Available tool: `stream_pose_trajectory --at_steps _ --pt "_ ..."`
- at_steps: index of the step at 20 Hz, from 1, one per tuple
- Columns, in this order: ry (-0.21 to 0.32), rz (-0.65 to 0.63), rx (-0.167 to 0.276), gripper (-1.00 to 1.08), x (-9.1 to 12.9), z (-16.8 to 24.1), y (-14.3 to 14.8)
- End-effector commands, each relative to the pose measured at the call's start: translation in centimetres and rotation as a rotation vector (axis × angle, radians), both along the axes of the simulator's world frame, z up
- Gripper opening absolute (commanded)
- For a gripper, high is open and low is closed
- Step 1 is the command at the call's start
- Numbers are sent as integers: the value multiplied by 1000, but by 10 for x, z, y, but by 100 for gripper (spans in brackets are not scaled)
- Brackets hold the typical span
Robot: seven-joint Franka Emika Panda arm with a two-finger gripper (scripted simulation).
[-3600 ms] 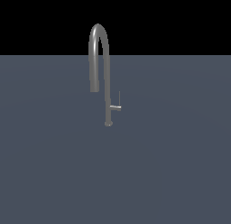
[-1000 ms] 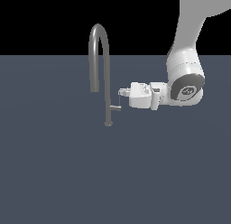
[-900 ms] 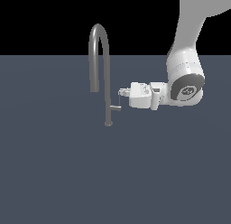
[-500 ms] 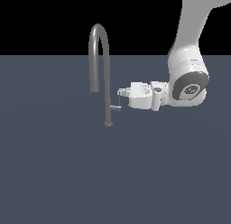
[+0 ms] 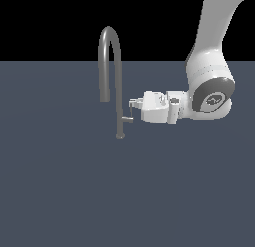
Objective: Turn on the faucet by rotating a designated handle.
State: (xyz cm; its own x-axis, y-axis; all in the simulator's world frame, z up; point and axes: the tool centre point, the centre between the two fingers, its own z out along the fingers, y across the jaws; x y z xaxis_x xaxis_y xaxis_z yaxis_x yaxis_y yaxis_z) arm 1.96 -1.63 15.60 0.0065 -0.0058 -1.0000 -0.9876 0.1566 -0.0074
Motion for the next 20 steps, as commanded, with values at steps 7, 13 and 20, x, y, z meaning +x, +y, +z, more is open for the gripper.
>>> stream_pose_trajectory --at_steps 7,13,20 --pt "-6 2 1 -100 -17 2 3" --pt "2 5 4 -100 -43 -15 7" --pt "-9 4 2 -100 -52 -27 8"
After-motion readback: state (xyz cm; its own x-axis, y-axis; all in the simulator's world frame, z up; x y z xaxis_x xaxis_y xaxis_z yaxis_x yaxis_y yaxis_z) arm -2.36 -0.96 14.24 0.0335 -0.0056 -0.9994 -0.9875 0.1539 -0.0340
